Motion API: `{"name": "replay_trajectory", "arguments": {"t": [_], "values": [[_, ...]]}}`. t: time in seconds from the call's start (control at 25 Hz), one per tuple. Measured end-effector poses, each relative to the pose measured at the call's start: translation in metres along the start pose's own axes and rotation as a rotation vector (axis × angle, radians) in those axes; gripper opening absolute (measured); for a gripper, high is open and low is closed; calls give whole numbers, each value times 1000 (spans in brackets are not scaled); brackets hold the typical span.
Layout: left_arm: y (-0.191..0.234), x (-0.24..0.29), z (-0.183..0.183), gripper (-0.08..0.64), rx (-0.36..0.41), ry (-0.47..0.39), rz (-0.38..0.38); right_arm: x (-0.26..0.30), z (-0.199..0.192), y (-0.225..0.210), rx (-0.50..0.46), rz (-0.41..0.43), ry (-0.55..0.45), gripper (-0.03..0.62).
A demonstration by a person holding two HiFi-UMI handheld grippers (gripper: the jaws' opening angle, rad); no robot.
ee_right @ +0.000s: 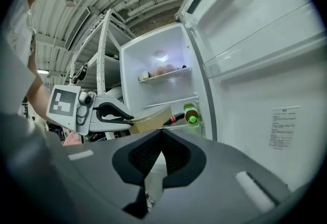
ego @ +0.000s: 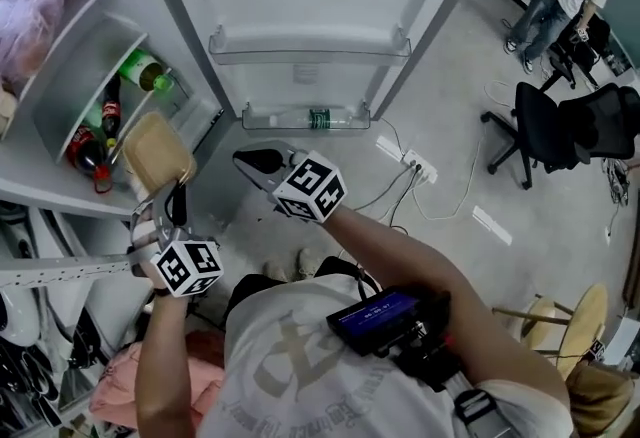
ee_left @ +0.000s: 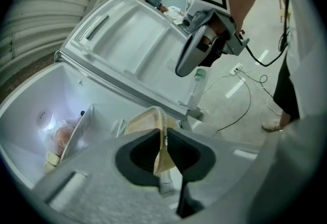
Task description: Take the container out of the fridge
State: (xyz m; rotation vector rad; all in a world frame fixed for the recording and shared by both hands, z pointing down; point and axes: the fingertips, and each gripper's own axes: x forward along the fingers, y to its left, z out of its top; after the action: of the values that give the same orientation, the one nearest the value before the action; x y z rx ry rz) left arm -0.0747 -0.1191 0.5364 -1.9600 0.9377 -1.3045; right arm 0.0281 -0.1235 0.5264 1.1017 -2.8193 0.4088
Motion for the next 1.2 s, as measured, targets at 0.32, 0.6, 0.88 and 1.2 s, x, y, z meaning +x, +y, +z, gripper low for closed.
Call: {"name": "replay_trajectory", "arguments": {"t": [0.32,0.6,0.88,1.2], "values": [[-34,-12,21,46,29,-101,-69,-32,0,-3,15,-123,-23,8],[-64,-28,41,46,81,-188,-130,-62,-3,3,24,-217,-39,8],[-90,-40,69,46,141,-266,-178,-108,-10,5,44,-303,-61,8],[-109,-47,90,46,193,-313,-200,-143,-18,-3,61,-376,-74,8]]}}
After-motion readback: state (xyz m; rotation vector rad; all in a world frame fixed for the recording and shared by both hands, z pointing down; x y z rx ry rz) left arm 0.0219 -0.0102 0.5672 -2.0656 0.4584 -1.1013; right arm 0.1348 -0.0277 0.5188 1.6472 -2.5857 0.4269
